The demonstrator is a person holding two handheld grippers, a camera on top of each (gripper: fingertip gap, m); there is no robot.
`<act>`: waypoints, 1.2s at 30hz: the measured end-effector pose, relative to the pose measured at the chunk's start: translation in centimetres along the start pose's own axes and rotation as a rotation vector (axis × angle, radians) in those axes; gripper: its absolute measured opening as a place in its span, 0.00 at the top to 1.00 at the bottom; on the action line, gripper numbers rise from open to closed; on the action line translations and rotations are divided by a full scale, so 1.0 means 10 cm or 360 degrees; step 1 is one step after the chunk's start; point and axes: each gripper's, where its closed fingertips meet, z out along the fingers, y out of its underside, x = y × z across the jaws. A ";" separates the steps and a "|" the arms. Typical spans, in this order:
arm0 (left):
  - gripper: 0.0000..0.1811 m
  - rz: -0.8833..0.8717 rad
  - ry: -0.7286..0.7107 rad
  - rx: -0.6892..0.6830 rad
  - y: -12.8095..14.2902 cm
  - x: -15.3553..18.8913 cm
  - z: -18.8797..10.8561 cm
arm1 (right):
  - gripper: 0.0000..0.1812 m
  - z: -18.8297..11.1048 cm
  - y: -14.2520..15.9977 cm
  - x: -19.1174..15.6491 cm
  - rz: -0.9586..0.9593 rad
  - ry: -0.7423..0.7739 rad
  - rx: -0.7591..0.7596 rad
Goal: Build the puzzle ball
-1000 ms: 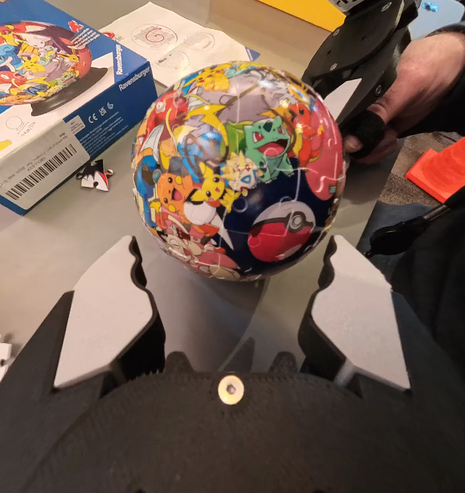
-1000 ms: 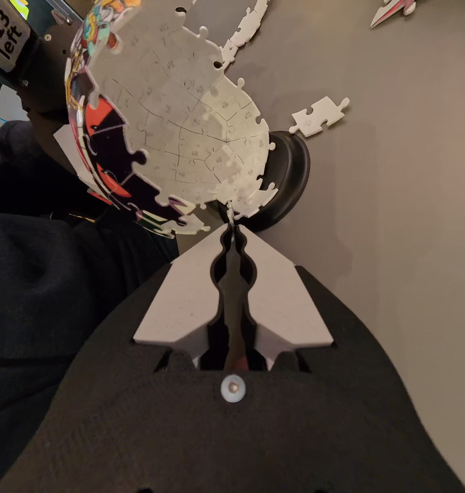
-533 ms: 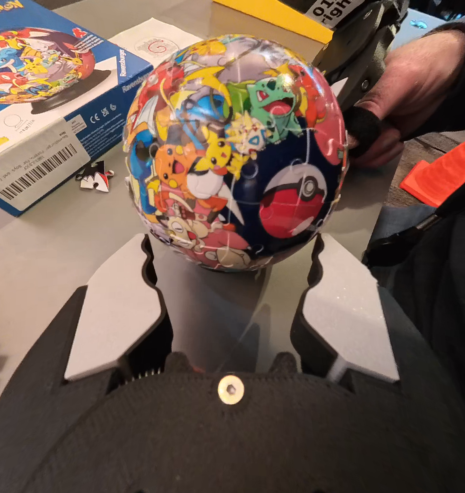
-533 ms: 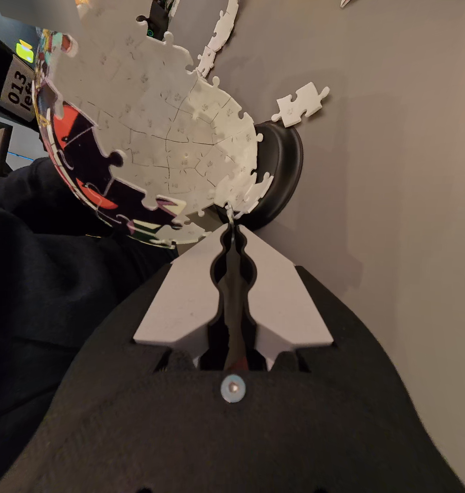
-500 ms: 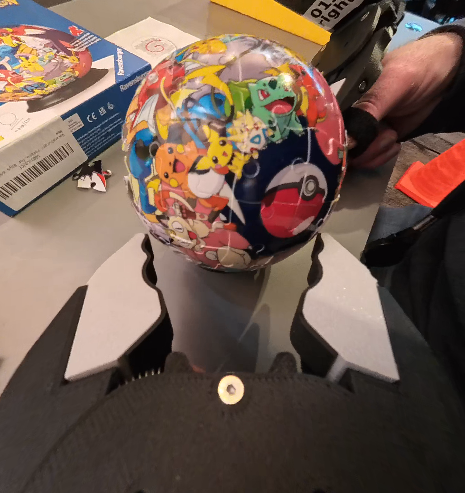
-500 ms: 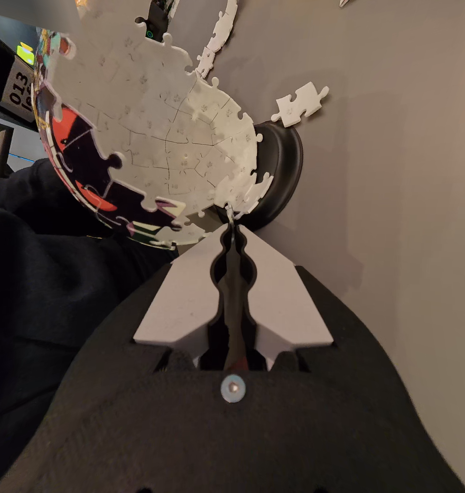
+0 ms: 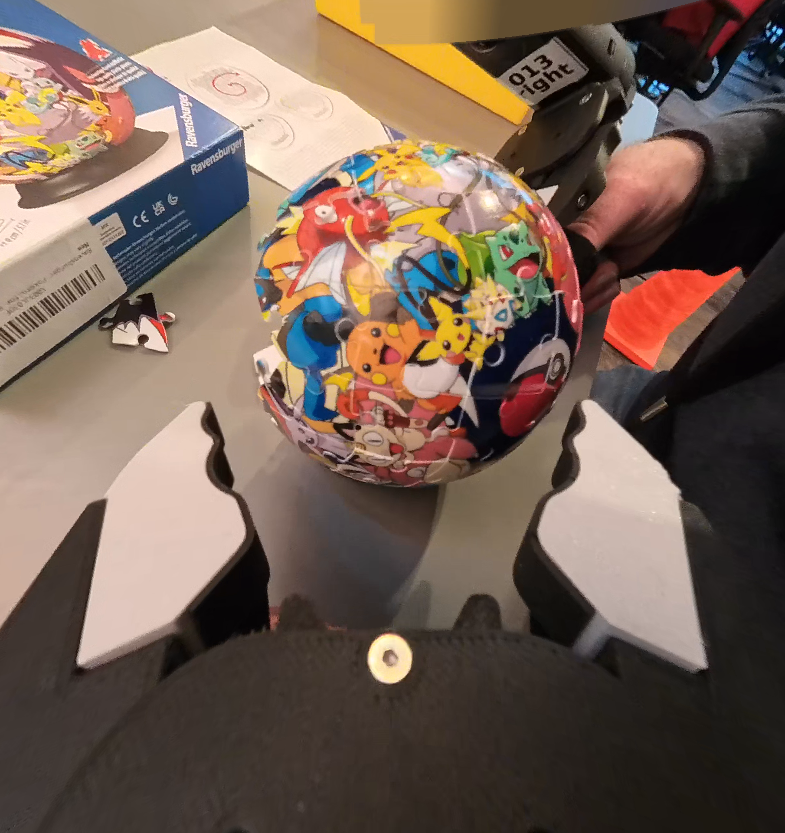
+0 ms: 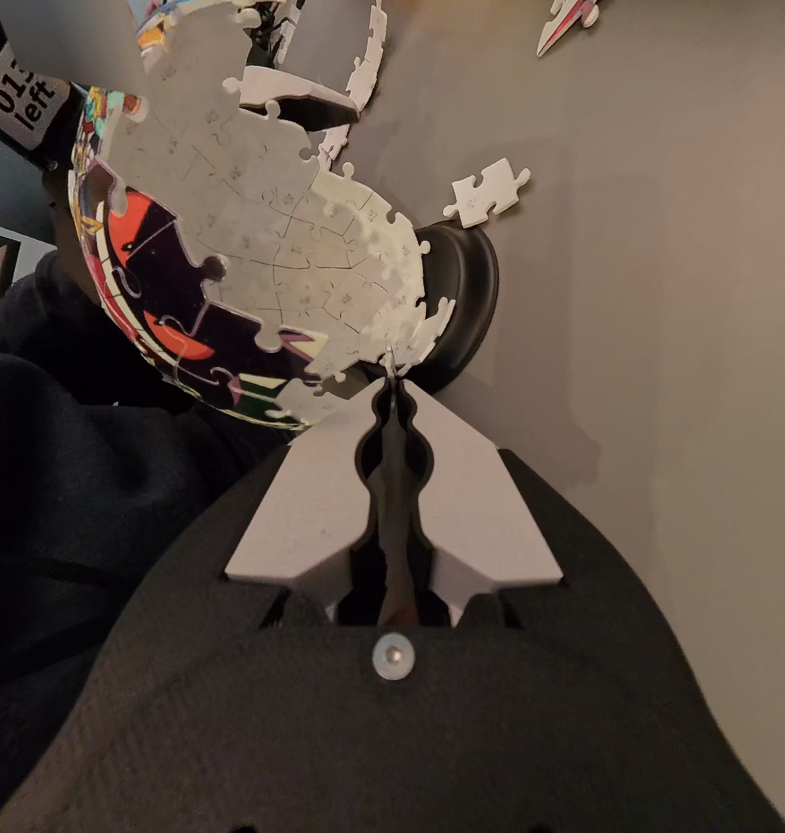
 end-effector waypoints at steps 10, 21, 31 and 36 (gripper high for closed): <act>0.33 0.0099 0.0142 -0.0053 -0.02 0.04 0.07 | 1.00 0.03 0.00 0.00 -0.0002 -0.0011 0.0003; 0.34 0.0161 0.0159 -0.0039 -0.01 0.08 0.07 | 1.00 0.03 -0.01 0.00 -0.0008 -0.0006 0.0008; 0.34 0.0196 0.0166 -0.0029 -0.02 0.07 0.07 | 1.00 0.03 0.00 0.01 0.0003 -0.0010 0.0017; 0.35 0.0217 0.0167 -0.0029 -0.03 0.07 0.06 | 1.00 0.01 -0.01 0.02 0.0017 -0.0011 0.0033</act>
